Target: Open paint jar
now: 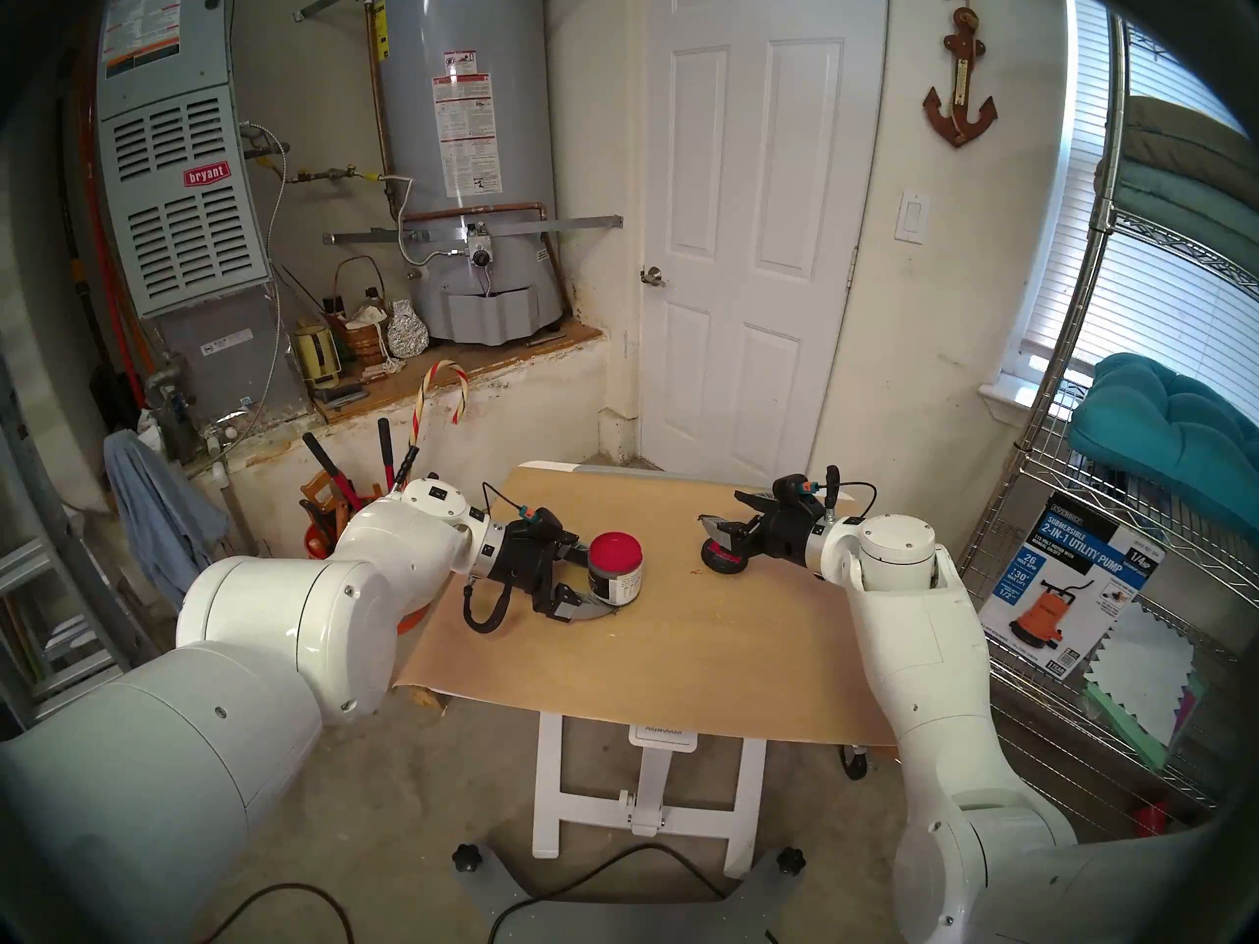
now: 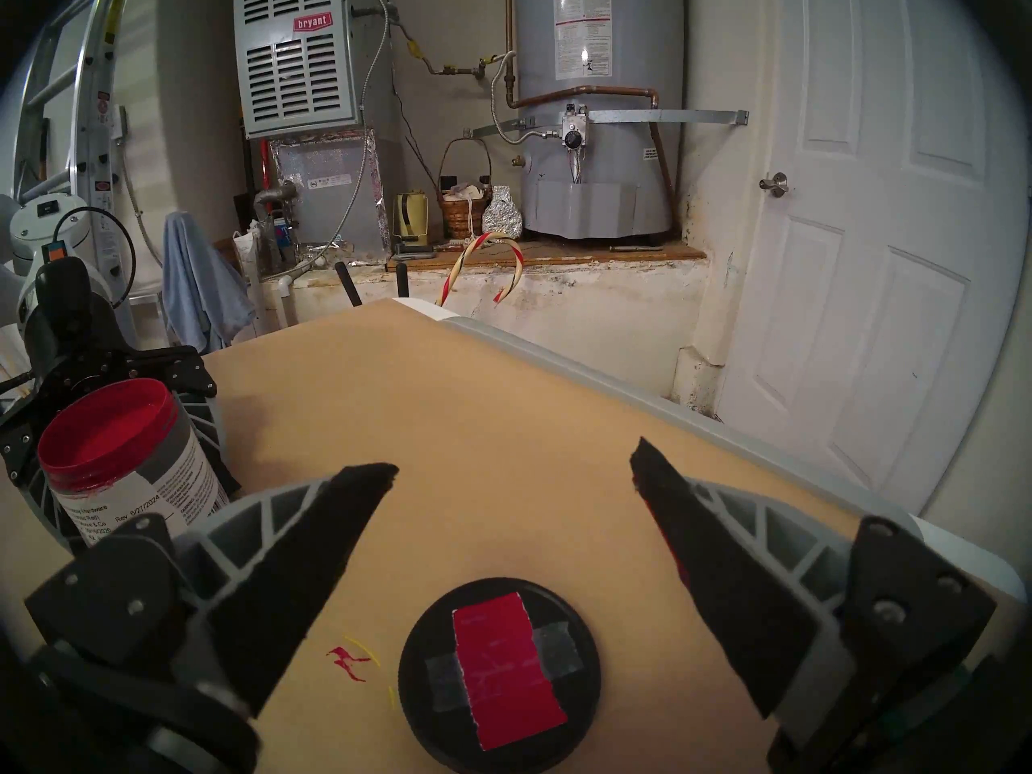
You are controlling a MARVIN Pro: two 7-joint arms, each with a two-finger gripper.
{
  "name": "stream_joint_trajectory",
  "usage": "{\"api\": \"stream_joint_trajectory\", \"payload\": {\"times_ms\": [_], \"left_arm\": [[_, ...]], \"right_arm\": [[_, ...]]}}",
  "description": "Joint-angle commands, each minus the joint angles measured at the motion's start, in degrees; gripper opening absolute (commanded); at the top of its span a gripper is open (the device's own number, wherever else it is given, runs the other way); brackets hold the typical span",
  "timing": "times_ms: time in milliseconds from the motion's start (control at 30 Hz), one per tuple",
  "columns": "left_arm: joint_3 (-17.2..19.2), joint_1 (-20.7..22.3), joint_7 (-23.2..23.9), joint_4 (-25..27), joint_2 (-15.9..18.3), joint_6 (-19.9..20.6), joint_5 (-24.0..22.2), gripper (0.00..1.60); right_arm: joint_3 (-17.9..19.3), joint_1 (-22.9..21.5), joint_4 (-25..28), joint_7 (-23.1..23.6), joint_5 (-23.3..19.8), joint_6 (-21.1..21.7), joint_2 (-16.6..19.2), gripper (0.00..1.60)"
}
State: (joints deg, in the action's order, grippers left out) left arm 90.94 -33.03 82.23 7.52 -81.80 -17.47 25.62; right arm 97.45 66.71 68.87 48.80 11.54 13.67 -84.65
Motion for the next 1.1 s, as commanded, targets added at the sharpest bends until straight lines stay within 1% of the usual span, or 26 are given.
{"api": "stream_joint_trajectory", "payload": {"times_ms": [0, 267, 467, 667, 800, 833, 933, 967, 1000, 1033, 1067], "left_arm": [[0.31, 0.74, 0.24, 0.70, 1.31, 0.17, -0.20, 1.60], [0.65, 0.94, 0.10, 1.10, 3.00, -0.22, -0.09, 1.60], [1.61, 1.24, 0.00, 1.64, 4.79, -0.73, -0.55, 1.60], [2.27, 1.29, -1.26, 2.58, 6.19, -1.23, -0.62, 1.60], [2.96, 1.33, -3.09, 3.51, 6.88, -1.67, -0.84, 1.60], [3.19, 1.26, -4.77, 3.97, 7.00, -1.84, -0.85, 1.60], [4.07, 1.42, -7.37, 5.02, 7.22, -2.46, -1.28, 1.60], [4.89, 1.65, -8.71, 5.20, 7.20, -2.37, -1.93, 1.60], [4.89, 1.65, -8.71, 5.20, 7.20, -2.37, -1.93, 1.60], [5.18, 1.82, -11.32, 6.16, 7.02, -2.57, -1.80, 1.60], [5.50, 1.92, -12.34, 6.33, 6.85, -2.45, -1.98, 1.60]], "right_arm": [[-0.07, -0.84, 1.39, 0.27, -0.40, -0.26, -0.34, 1.60], [-0.04, -0.67, 1.61, 0.27, -0.39, -0.26, -0.35, 1.60], [0.01, -0.63, 1.66, 0.28, -0.36, -0.26, -0.32, 1.60], [0.03, -0.65, 1.59, 0.24, -0.37, -0.36, -0.34, 1.60], [0.07, -0.61, 1.65, 0.18, -0.37, -0.40, -0.35, 1.60], [0.15, -0.58, 1.65, 0.06, -0.38, -0.41, -0.37, 1.60], [0.33, -0.51, 1.69, -0.14, -0.41, -0.41, -0.40, 1.60], [0.37, -0.49, 1.68, -0.17, -0.41, -0.40, -0.39, 1.60], [0.37, -0.49, 1.68, -0.17, -0.41, -0.40, -0.39, 1.60], [0.45, -0.42, 1.75, -0.35, -0.39, -0.36, -0.43, 1.60], [0.48, -0.36, 1.82, -0.42, -0.38, -0.42, -0.45, 1.60]]}}
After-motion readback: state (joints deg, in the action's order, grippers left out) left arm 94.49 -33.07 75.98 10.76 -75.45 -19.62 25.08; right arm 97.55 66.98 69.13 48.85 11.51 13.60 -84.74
